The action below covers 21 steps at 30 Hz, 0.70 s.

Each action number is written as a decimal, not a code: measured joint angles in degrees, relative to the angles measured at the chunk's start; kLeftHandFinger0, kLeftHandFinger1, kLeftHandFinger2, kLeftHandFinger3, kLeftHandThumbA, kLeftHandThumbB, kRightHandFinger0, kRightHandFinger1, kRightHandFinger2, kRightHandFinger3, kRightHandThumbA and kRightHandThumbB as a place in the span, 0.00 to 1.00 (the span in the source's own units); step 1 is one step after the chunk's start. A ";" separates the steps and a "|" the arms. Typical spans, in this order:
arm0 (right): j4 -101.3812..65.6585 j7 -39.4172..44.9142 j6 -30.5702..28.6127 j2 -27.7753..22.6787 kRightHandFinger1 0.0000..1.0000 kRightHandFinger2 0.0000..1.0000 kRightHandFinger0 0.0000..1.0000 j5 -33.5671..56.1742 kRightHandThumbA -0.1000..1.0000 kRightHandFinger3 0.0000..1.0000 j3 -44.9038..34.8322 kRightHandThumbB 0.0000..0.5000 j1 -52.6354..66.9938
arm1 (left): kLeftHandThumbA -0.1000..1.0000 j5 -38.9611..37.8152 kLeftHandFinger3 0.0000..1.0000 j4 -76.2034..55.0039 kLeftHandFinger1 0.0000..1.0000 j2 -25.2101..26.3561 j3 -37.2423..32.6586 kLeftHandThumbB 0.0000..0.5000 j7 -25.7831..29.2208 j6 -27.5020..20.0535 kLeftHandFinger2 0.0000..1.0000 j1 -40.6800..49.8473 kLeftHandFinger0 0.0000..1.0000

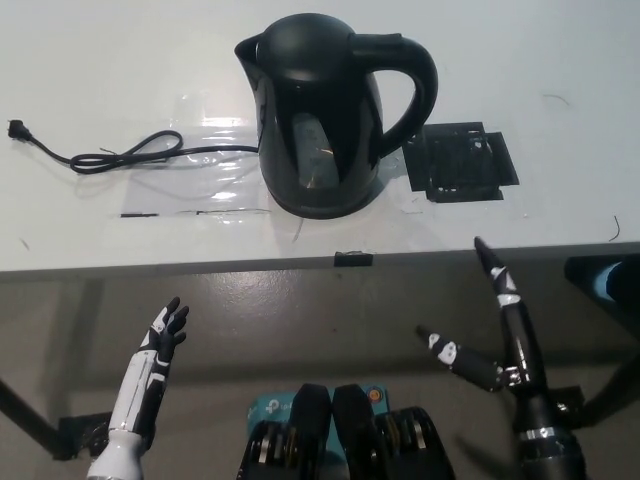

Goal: Use the right hand to grab the handle of the kettle from the base and place it on the right side

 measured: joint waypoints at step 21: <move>7.65 -1.79 11.53 1.11 1.00 1.00 1.00 -4.49 0.79 1.00 -4.19 0.44 -27.58 | 1.00 0.47 1.00 -0.01 1.00 -0.07 0.02 1.00 0.01 -0.58 1.00 0.68 1.00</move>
